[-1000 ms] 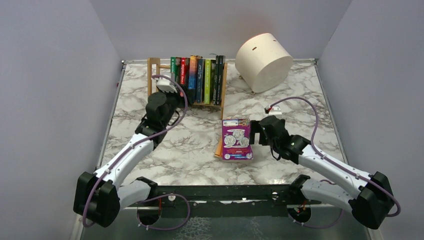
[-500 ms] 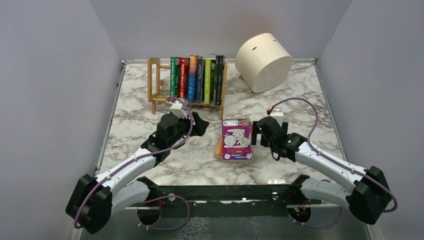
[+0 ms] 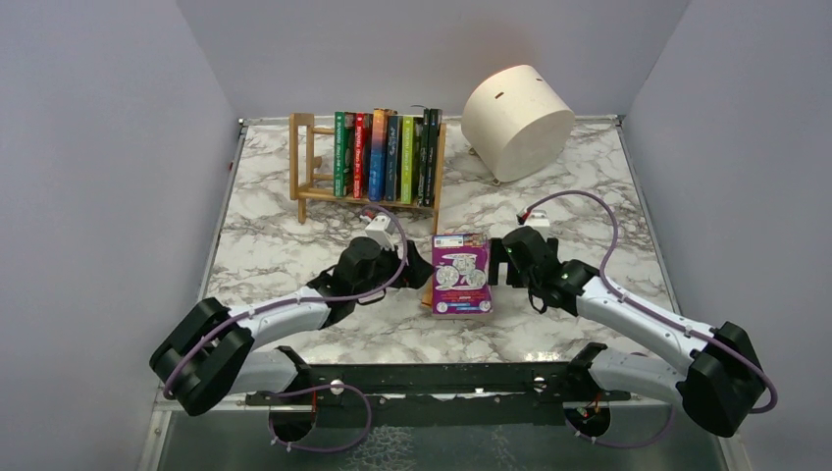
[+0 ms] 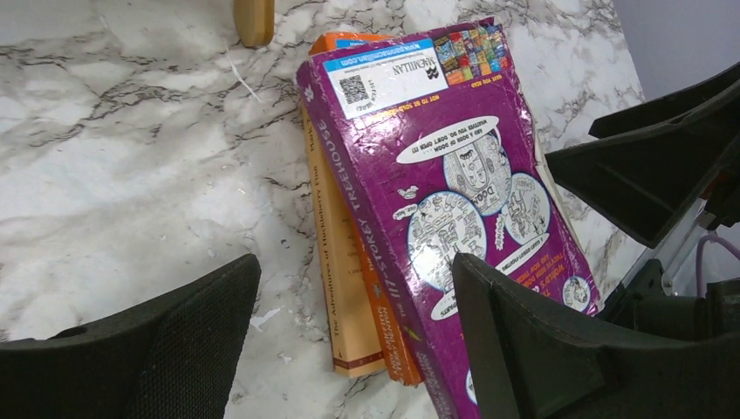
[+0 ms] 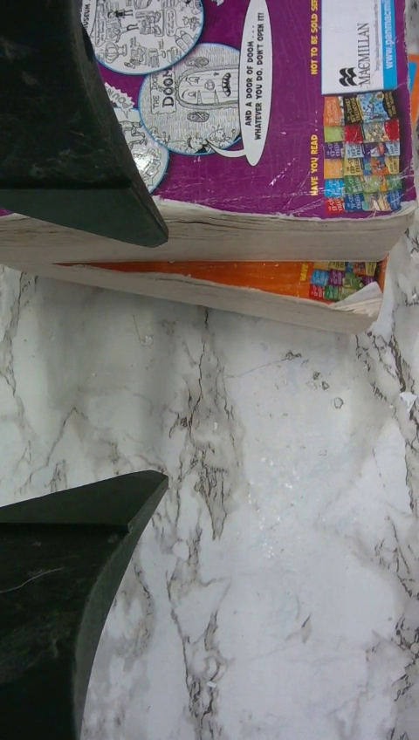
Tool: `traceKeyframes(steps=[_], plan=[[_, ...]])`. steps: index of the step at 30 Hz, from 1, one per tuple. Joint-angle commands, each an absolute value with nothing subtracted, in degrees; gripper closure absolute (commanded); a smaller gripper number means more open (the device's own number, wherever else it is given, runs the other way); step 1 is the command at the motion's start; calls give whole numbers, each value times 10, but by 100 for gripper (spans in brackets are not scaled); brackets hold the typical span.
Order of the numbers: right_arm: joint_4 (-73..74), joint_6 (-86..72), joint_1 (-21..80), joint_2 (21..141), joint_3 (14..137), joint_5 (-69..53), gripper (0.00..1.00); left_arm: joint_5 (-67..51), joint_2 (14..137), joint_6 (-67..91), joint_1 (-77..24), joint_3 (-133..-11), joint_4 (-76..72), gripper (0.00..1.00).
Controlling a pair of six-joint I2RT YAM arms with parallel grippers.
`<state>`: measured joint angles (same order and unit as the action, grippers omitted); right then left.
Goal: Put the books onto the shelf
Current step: Pick up the book from the center of the board.
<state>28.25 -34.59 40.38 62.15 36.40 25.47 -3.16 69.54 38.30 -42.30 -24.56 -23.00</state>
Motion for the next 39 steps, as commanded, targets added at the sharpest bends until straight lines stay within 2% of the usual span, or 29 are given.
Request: traceKeyframes(steps=[1,27,39], plan=[[236,-328,402,608,364,214,0,-74,736,424,-430,-233,-325,25],[192,-310,403,647,348,172,1,-175,883,497,-431,-226,-510,25],[150,-297,403,655,337,138,2,-166,821,508,-437,-193,-555,25]])
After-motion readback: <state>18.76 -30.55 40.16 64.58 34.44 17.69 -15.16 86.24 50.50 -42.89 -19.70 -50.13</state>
